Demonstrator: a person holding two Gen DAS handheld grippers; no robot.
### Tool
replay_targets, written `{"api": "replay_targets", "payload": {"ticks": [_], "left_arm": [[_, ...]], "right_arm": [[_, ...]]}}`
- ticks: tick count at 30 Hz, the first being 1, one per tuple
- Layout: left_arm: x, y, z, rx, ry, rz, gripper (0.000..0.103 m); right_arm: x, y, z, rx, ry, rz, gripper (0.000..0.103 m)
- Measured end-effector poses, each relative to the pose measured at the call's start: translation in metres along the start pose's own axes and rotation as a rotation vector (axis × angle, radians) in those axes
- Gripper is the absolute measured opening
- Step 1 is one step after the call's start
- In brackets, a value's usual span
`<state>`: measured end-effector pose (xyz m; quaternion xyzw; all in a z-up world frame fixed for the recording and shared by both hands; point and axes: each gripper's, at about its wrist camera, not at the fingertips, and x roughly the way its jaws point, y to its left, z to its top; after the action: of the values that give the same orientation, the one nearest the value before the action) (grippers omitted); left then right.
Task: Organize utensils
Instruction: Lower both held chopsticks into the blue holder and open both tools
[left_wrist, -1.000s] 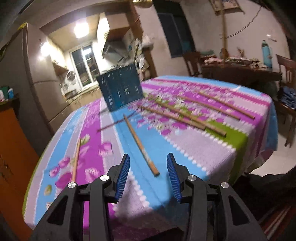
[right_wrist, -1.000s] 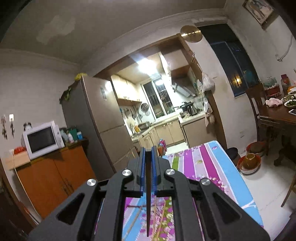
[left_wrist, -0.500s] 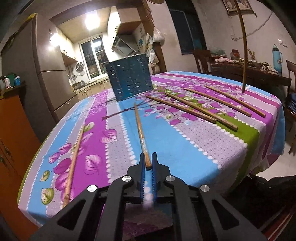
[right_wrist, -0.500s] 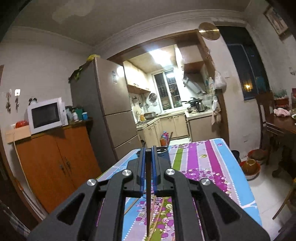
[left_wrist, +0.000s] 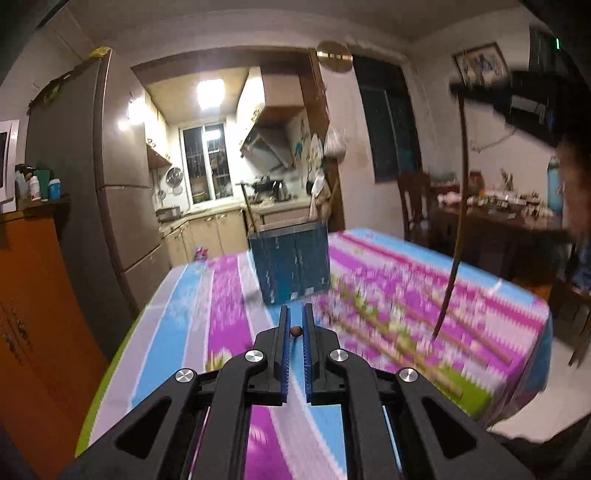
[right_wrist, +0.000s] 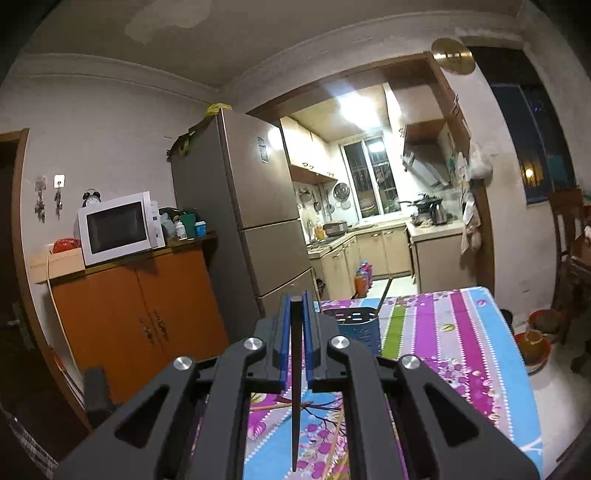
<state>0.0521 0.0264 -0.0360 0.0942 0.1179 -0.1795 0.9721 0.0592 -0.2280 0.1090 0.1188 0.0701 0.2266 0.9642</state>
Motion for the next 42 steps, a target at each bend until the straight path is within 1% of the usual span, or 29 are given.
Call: {"api": "replay_targets", "payload": {"ticks": [4, 8, 10, 13, 17, 19, 20, 22, 26, 29, 31, 33, 35, 38, 42], "left_arm": [[0.001, 0.011, 0.033, -0.010, -0.019, -0.046, 0.007], [0.005, 0.028, 0.072, -0.036, -0.034, -0.093, 0.007], [0.008, 0.036, 0.084, -0.048, -0.047, -0.104, 0.007], [0.020, 0.044, 0.102, -0.067, -0.062, -0.120, 0.007], [0.040, 0.052, 0.134, -0.101, -0.098, -0.167, 0.007], [0.048, 0.055, 0.151, -0.106, -0.121, -0.187, 0.007], [0.054, 0.055, 0.165, -0.100, -0.143, -0.193, 0.007], [0.066, 0.053, 0.187, -0.070, -0.188, -0.180, 0.007], [0.102, 0.051, 0.232, -0.023, -0.291, -0.121, 0.007], [0.138, 0.053, 0.253, -0.013, -0.322, -0.086, 0.007], [0.158, 0.056, 0.259, -0.014, -0.323, -0.084, 0.007], [0.180, 0.057, 0.257, 0.007, -0.334, -0.049, 0.007], [0.200, 0.062, 0.251, -0.005, -0.308, -0.052, 0.007], [0.226, 0.066, 0.232, -0.009, -0.268, -0.045, 0.007], [0.253, 0.076, 0.196, -0.040, -0.203, -0.054, 0.007]], "right_arm": [[0.021, -0.009, 0.006, 0.022, 0.034, 0.017, 0.005], [0.044, -0.012, 0.012, 0.004, 0.063, 0.010, 0.005], [0.052, -0.011, 0.014, -0.008, 0.070, 0.004, 0.005], [0.068, -0.011, 0.018, -0.022, 0.083, 0.003, 0.005], [0.095, -0.011, 0.027, -0.047, 0.112, -0.005, 0.005], [0.107, -0.010, 0.038, -0.062, 0.103, -0.014, 0.005], [0.112, -0.009, 0.045, -0.068, 0.093, -0.019, 0.005], [0.124, -0.009, 0.063, -0.084, 0.061, -0.032, 0.005], [0.153, -0.016, 0.096, -0.087, -0.003, -0.067, 0.005], [0.178, -0.025, 0.115, -0.093, -0.047, -0.111, 0.005], [0.197, -0.032, 0.120, -0.094, -0.061, -0.139, 0.005], [0.214, -0.041, 0.120, -0.095, -0.068, -0.166, 0.005], [0.231, -0.050, 0.115, -0.084, -0.062, -0.181, 0.005], [0.254, -0.065, 0.099, -0.052, -0.033, -0.184, 0.005], [0.278, -0.075, 0.067, -0.031, 0.012, -0.208, 0.005]]}}
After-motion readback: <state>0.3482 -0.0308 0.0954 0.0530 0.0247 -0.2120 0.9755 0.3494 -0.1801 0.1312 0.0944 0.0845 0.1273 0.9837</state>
